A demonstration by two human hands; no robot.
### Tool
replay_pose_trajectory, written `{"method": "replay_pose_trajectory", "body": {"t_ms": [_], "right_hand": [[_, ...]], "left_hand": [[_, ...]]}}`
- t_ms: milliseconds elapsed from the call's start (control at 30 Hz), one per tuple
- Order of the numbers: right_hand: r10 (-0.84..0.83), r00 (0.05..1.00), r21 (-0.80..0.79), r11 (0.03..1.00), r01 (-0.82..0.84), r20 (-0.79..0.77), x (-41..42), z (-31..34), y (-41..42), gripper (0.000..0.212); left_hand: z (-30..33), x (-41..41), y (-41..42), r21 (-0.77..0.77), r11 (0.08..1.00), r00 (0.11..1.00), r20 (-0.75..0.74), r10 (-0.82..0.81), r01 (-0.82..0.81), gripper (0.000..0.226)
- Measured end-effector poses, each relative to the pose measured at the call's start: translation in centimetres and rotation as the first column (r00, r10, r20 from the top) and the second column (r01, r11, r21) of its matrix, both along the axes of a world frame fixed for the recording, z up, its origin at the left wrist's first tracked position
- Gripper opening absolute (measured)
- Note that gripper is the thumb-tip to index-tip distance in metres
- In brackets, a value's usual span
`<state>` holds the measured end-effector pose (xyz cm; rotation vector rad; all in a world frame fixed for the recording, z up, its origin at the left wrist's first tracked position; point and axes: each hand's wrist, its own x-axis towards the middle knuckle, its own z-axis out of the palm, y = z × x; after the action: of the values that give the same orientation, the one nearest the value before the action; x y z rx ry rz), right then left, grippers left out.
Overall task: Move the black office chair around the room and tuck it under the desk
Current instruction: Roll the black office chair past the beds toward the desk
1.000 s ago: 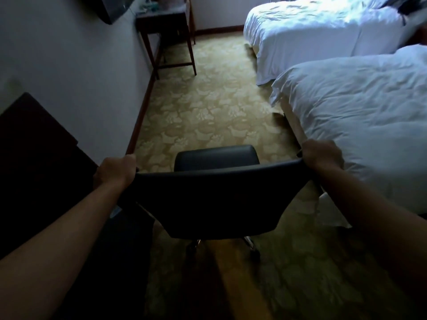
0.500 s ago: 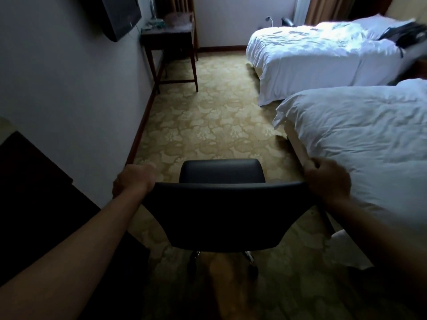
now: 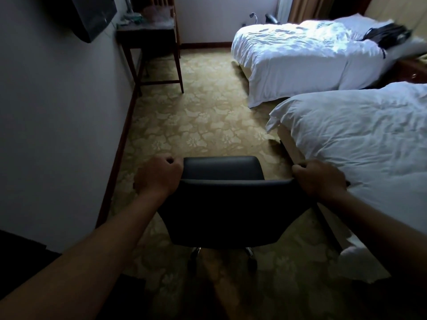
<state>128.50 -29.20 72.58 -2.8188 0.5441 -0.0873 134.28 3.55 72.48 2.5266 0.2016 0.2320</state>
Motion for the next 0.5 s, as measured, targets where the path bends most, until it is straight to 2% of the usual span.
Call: {"method": "replay_pose_trajectory", "body": {"t_ms": [133,267,400,500], "right_hand": [[-0.020,0.999,-0.010,1.000,0.020,0.025,5.0,-0.2,0.7,0.044],[0.013,0.998,-0.034,0.999,-0.015,-0.060,11.5,-0.3,0.6,0.051],[0.074,0.984,-0.009,0.997,-0.077,-0.161,18.5,-0.1,-0.3,0.039],[0.069,0.989,-0.007,0.997,-0.071,-0.133,23.2,0.0,-0.8,0.036]], "left_hand": [[0.0,6.3,0.3,-0.015,1.000,0.999,-0.054,0.002,-0.003,0.035],[-0.4,13.4,0.9,0.039,0.999,0.994,-0.106,0.026,-0.022,0.035],[-0.6,20.2,0.6,0.057,0.996,0.994,-0.081,0.069,-0.064,0.033],[-0.5,24.7,-0.2,0.076,0.993,0.990,-0.105,0.099,-0.091,0.035]]}}
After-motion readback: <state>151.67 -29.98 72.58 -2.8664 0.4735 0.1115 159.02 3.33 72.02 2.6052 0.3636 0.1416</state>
